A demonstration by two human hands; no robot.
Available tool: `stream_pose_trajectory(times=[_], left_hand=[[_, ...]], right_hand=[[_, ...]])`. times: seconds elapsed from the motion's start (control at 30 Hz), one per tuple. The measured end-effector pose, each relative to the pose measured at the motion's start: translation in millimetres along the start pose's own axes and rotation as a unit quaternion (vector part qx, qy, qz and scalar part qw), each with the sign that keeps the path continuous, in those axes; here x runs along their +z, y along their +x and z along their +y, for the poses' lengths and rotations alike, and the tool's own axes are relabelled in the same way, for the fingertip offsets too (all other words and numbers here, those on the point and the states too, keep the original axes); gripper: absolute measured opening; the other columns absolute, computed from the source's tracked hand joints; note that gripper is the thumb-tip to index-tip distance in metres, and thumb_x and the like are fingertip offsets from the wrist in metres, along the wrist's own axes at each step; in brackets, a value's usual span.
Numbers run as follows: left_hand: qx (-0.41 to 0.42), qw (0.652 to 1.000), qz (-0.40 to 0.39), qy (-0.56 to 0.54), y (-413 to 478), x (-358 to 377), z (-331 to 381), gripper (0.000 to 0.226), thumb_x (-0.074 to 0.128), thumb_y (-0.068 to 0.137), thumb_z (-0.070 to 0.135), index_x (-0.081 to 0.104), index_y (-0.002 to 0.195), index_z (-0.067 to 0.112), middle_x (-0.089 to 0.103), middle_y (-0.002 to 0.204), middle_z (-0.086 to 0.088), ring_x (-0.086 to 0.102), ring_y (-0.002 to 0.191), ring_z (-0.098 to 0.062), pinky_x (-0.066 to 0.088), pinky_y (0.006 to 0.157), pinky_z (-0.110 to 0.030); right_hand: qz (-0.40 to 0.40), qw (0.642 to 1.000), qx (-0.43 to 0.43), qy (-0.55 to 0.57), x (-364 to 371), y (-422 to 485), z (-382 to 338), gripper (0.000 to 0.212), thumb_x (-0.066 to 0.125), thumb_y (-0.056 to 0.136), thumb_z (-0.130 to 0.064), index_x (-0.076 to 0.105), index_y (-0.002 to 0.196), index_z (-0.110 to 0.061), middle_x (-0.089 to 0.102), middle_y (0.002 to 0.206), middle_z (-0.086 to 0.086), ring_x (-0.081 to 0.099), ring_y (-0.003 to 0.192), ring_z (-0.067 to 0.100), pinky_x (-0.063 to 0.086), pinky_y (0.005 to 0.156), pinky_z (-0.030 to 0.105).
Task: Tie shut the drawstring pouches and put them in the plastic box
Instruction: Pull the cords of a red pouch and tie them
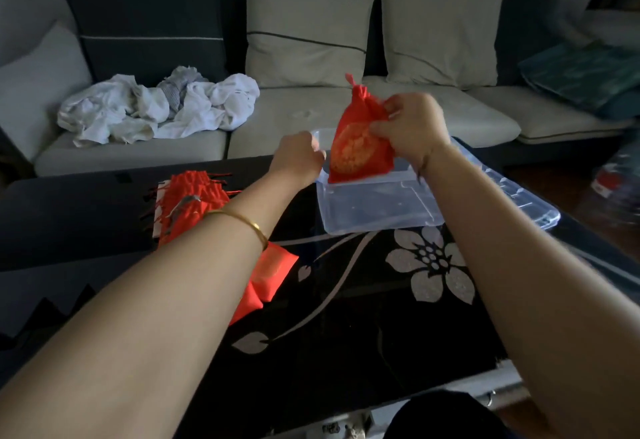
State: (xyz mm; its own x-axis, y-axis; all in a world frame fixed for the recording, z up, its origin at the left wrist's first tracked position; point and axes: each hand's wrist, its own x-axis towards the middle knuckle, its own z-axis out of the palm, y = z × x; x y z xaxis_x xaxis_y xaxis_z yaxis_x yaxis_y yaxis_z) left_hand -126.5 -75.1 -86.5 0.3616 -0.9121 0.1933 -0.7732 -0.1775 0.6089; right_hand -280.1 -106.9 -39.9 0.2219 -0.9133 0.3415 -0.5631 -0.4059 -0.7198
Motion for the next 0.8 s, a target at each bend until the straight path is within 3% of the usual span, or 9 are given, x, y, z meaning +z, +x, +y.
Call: stream_pose_trajectory(times=[0.13, 0.2, 0.3, 0.43, 0.5, 0.6, 0.63, 0.73, 0.8], left_hand=[[-0.026, 0.997, -0.041, 0.053, 21.5, 11.7, -2.4, 0.026, 0.053, 0.091, 0.014, 0.058, 0.106, -0.006, 0.062, 0.102, -0.019, 0.059, 0.099, -0.034, 0.036, 0.066, -0.029], [-0.026, 0.995, -0.081, 0.059, 27.3, 14.4, -5.4, 0.022, 0.048, 0.092, 0.010, 0.058, 0.099, -0.008, 0.058, 0.090, -0.015, 0.059, 0.086, -0.031, 0.036, 0.065, -0.029], [-0.054, 0.991, -0.121, 0.036, 33.1, 17.4, -7.3, 0.024, 0.042, 0.089, 0.004, 0.054, 0.068, 0.000, 0.056, 0.068, -0.011, 0.050, 0.058, -0.021, 0.041, 0.059, -0.027], [-0.071, 0.986, -0.144, -0.031, 39.0, 14.9, -13.0, 0.022, 0.047, 0.081, -0.004, 0.066, 0.091, -0.011, 0.069, 0.076, -0.022, 0.068, 0.071, -0.032, 0.058, 0.079, -0.042], [-0.071, 0.985, -0.153, -0.041, 38.4, 12.2, -15.4, 0.020, 0.050, 0.079, -0.006, 0.066, 0.091, -0.009, 0.070, 0.079, -0.023, 0.070, 0.076, -0.033, 0.059, 0.077, -0.044], [-0.060, 0.984, -0.152, -0.066, 34.7, 11.3, -18.4, 0.015, 0.047, 0.079, -0.006, 0.062, 0.082, -0.007, 0.068, 0.077, -0.025, 0.069, 0.074, -0.035, 0.057, 0.071, -0.041], [-0.057, 0.986, -0.143, -0.070, 33.2, 11.7, -19.9, 0.014, 0.046, 0.079, -0.004, 0.060, 0.081, -0.005, 0.068, 0.077, -0.025, 0.069, 0.074, -0.037, 0.057, 0.070, -0.041], [-0.051, 0.987, -0.135, -0.074, 27.0, 9.7, -22.9, 0.012, 0.047, 0.086, 0.004, 0.058, 0.083, -0.001, 0.067, 0.073, -0.019, 0.069, 0.075, -0.036, 0.057, 0.068, -0.039], [-0.064, 0.987, -0.117, -0.087, 20.5, 5.4, -28.7, 0.010, 0.048, 0.092, 0.011, 0.053, 0.095, 0.004, 0.065, 0.080, -0.016, 0.067, 0.076, -0.031, 0.056, 0.068, -0.036]], right_hand=[[-0.019, 0.989, 0.020, -0.142, 20.8, 64.7, 0.4, 0.022, 0.057, 0.083, -0.014, 0.067, 0.102, -0.009, 0.064, 0.102, 0.010, 0.061, 0.094, 0.029, 0.045, 0.073, 0.030], [-0.060, 0.970, 0.043, -0.230, 39.9, 80.7, 11.4, 0.026, 0.053, 0.084, -0.008, 0.067, 0.105, -0.009, 0.064, 0.100, 0.011, 0.061, 0.089, 0.029, 0.047, 0.071, 0.032], [-0.164, 0.942, 0.074, -0.282, 65.1, 95.0, 26.6, 0.017, 0.053, 0.084, -0.001, 0.066, 0.094, -0.007, 0.063, 0.082, 0.012, 0.062, 0.075, 0.027, 0.050, 0.068, 0.033], [-0.368, 0.888, 0.190, -0.202, 79.4, 103.4, 36.0, 0.011, 0.049, 0.095, -0.008, 0.054, 0.085, -0.009, 0.060, 0.047, 0.003, 0.056, 0.038, 0.011, 0.046, 0.040, 0.018], [-0.443, 0.848, 0.225, -0.186, 86.7, 103.5, 42.5, 0.014, 0.048, 0.097, -0.012, 0.055, 0.085, -0.011, 0.061, 0.066, 0.002, 0.056, 0.053, 0.011, 0.049, 0.050, 0.020], [-0.534, 0.769, 0.199, -0.289, 99.3, 95.1, 52.3, 0.024, 0.049, 0.096, -0.013, 0.060, 0.113, -0.001, 0.063, 0.116, 0.013, 0.061, 0.101, 0.024, 0.050, 0.092, 0.031], [-0.513, 0.775, 0.186, -0.317, 105.4, 92.1, 52.5, 0.031, 0.047, 0.096, -0.013, 0.056, 0.123, 0.001, 0.056, 0.129, 0.016, 0.056, 0.116, 0.028, 0.050, 0.093, 0.027], [-0.390, 0.866, 0.138, -0.281, 110.6, 89.3, 51.6, 0.039, 0.038, 0.095, -0.001, 0.044, 0.133, 0.002, 0.043, 0.143, 0.017, 0.041, 0.132, 0.032, 0.048, 0.045, 0.017], [-0.383, 0.864, 0.190, -0.266, 105.8, 88.3, 46.3, 0.038, 0.032, 0.097, -0.004, 0.043, 0.133, 0.005, 0.046, 0.139, 0.020, 0.044, 0.131, 0.031, 0.051, 0.058, 0.019]])
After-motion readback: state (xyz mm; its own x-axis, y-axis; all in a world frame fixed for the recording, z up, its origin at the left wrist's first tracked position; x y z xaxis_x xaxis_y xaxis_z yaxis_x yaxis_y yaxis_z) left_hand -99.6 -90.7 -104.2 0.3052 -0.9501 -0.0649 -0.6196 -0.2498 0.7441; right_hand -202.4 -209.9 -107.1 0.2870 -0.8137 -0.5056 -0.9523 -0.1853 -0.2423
